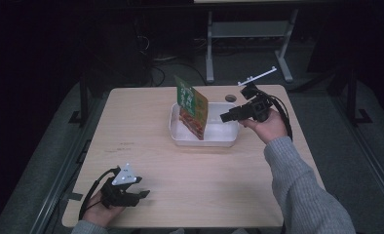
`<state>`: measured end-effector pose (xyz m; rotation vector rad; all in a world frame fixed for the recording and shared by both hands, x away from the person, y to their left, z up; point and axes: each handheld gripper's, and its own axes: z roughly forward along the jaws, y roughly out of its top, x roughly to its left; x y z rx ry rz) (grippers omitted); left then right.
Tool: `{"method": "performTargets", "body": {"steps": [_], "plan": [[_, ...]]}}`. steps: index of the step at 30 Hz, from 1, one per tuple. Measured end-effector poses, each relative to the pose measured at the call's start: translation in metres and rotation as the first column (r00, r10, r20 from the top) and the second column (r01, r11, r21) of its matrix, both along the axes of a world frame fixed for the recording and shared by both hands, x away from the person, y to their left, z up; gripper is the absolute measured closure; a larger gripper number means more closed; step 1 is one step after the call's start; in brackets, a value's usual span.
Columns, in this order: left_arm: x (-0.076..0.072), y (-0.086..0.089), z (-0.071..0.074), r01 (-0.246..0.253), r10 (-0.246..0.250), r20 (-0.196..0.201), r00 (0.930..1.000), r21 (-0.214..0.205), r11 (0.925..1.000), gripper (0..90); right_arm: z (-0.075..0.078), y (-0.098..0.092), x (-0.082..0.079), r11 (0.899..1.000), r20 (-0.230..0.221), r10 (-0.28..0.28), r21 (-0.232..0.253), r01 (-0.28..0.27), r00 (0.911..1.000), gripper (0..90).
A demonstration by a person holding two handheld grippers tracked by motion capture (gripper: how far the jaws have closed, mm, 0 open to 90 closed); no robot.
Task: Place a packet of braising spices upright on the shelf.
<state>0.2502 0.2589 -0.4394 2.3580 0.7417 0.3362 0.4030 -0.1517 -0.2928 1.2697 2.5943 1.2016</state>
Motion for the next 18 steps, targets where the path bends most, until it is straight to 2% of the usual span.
{"method": "performTargets", "body": {"steps": [18], "plan": [[0.0, 0.0, 0.0, -0.003, 0.003, -0.003, 1.0, 0.0, 1.0, 43.4, -0.016, -0.019, -0.014, 1.0, -0.017, -0.003, 0.006, 0.003, 0.9998, 46.7]]}}
